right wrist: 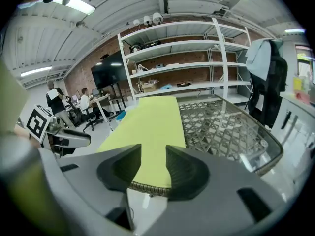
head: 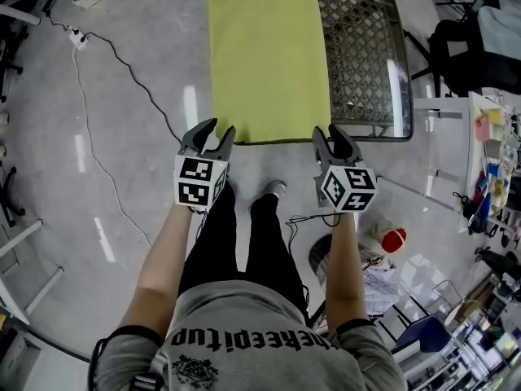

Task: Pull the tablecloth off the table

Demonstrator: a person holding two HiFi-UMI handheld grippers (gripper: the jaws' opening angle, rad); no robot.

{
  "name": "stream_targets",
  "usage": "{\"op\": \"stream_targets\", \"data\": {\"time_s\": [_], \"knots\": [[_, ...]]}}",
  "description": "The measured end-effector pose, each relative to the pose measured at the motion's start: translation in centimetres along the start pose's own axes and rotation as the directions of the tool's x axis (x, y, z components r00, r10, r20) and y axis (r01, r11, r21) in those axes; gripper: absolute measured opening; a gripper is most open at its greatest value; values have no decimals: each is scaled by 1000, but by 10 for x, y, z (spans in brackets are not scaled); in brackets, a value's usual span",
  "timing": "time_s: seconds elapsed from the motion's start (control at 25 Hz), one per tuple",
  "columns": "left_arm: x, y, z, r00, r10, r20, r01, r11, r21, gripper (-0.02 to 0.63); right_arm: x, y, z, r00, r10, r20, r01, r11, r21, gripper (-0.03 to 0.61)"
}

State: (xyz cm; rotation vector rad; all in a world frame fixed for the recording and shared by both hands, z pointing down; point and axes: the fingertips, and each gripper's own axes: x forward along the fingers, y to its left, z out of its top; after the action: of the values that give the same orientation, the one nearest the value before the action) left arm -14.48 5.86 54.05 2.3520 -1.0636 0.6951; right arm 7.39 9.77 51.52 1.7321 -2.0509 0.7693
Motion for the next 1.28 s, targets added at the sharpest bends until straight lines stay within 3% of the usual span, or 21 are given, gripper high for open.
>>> {"op": "stream_targets", "data": {"time_s": [0.36, 0.8, 1.28], "knots": [[19, 4, -23, 996, 48, -70, -49, 999, -12, 218, 17, -26, -23, 997, -10, -82, 11, 1000, 10, 186], [38, 13, -39, 988, 83, -134, -85, 996, -6, 224, 41, -40, -56, 983, -2, -185, 7, 999, 31, 201], [45, 10, -44, 983, 97, -158, -108, 992, -63, 196, 50, -33, -56, 981, -23, -190, 26, 999, 18, 199]]}}
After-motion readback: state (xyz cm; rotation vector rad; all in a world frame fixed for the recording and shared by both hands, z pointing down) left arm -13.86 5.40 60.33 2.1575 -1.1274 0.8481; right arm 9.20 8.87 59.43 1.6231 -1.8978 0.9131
